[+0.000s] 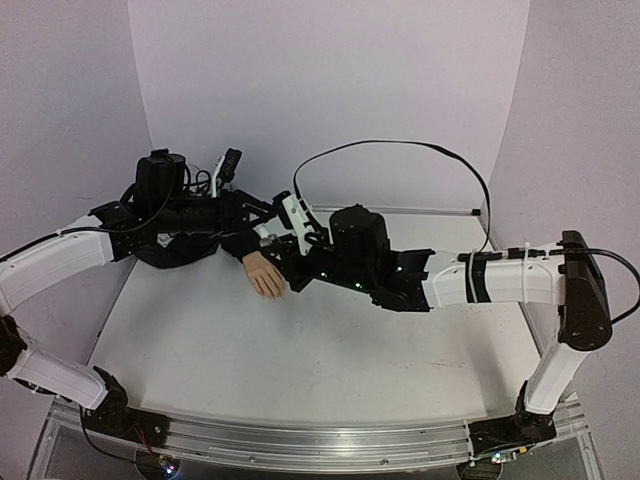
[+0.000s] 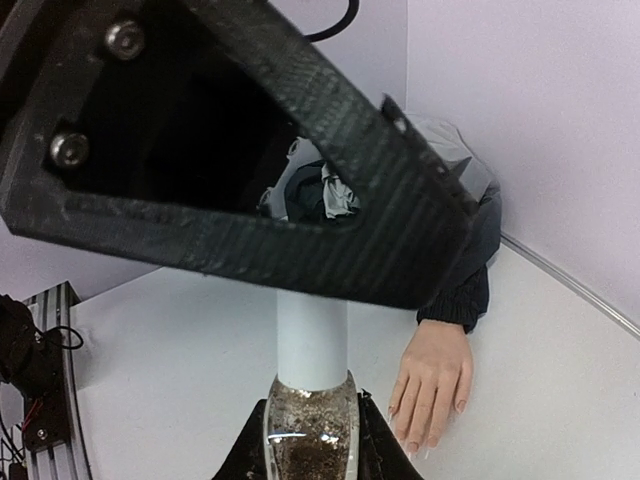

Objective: Paint the nails

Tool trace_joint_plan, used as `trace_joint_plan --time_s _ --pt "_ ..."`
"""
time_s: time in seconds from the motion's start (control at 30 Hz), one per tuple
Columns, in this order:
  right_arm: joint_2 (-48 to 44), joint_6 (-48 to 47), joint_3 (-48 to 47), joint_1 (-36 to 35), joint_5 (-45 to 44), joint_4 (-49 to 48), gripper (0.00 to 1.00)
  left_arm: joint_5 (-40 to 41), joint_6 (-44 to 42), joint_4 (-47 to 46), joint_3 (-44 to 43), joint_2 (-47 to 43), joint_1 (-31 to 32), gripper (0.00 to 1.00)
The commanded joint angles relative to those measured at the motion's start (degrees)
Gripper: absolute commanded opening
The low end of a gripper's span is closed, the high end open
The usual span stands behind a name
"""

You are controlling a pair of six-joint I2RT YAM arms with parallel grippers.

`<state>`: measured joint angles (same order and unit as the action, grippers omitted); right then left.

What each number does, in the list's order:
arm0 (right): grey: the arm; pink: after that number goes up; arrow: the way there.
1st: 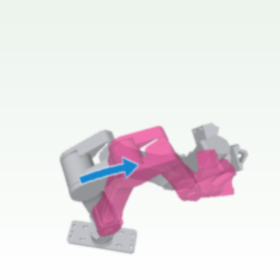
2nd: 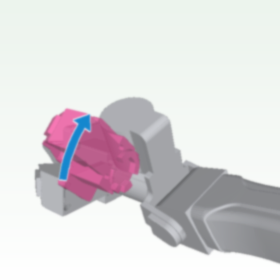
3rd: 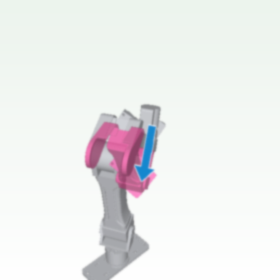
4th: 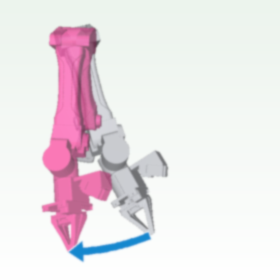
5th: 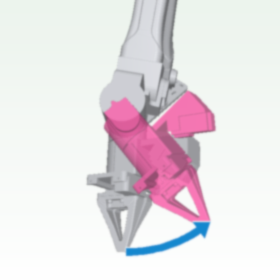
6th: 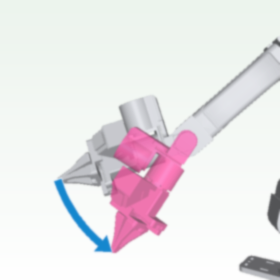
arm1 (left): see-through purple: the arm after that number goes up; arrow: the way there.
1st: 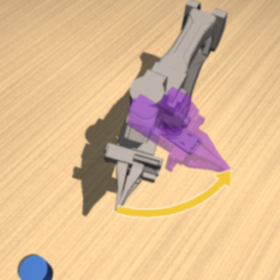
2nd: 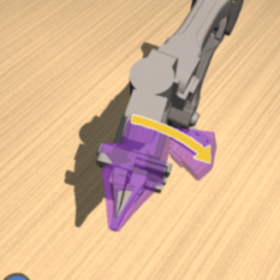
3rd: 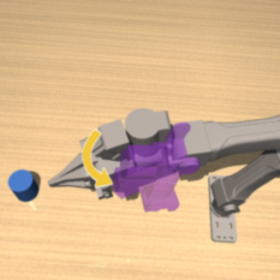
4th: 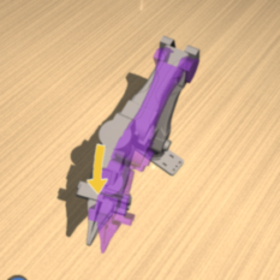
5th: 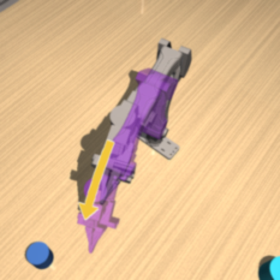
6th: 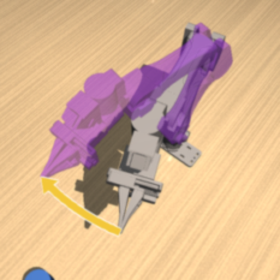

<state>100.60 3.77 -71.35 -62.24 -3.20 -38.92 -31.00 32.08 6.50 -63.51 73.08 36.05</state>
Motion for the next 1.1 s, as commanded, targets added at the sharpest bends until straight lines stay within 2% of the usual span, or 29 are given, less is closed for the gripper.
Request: trace_joint_plan --time_s 0.0,0.17,0.33,0.43,0.5,0.57,0.67,0.7,0.77,0.83,0.97,1.07 --pt "0.3 -1.9 -4.0 -0.8 -5.6 -2.7 0.00 0.6 0.1 -1.7 -3.8 0.7 1.7 0.36" --pt "0.5 -1.2 -4.8 -1.1 -7.6 -2.7 0.00 0.9 -0.1 -1.7 -3.8 1.3 2.5 0.31" --pt "0.5 -1.1 -5.1 -1.1 -7.3 -2.7 0.00 0.4 -1.7 -1.7 -3.7 1.4 3.1 0.11" --pt "-0.9 -1.1 -4.1 -0.8 -2.2 -3.5 0.00 -3.5 -3.4 -1.8 -4.3 1.9 3.1 0.00" --pt "-2.6 -1.2 -2.8 0.8 8.8 -4.8 0.00 -9.9 -5.2 -2.8 -5.3 2.8 3.1 0.00" --pt "-4.1 0.3 -1.6 3.1 24.0 -6.3 0.00 -19.1 -8.5 -4.7 -6.3 3.5 3.2 0.00" --pt "-5.5 4.0 -0.5 5.6 51.3 -10.6 0.00 -33.9 -13.3 -10.6 -6.1 2.3 4.4 0.00" --pt "-5.6 5.0 -0.5 5.7 60.7 -12.7 0.00 -37.3 -15.8 -12.3 -5.9 1.3 5.1 0.00" --pt "-5.7 9.9 -0.1 5.6 72.1 -18.7 0.00 -41.1 -21.5 -13.2 -5.9 -0.8 6.4 0.00" --pt "-6.5 11.9 0.6 5.6 72.2 -20.0 0.00 -42.8 -25.6 -13.3 -6.5 -1.9 7.1 0.00" --pt "-9.5 10.3 3.8 5.9 63.5 -19.9 0.00 -43.1 -27.6 -13.4 -8.2 -0.9 7.2 0.00" --pt "-11.0 8.9 5.5 6.5 56.8 -19.2 0.00 -37.4 -26.2 -13.5 -7.8 -1.1 7.1 0.02"
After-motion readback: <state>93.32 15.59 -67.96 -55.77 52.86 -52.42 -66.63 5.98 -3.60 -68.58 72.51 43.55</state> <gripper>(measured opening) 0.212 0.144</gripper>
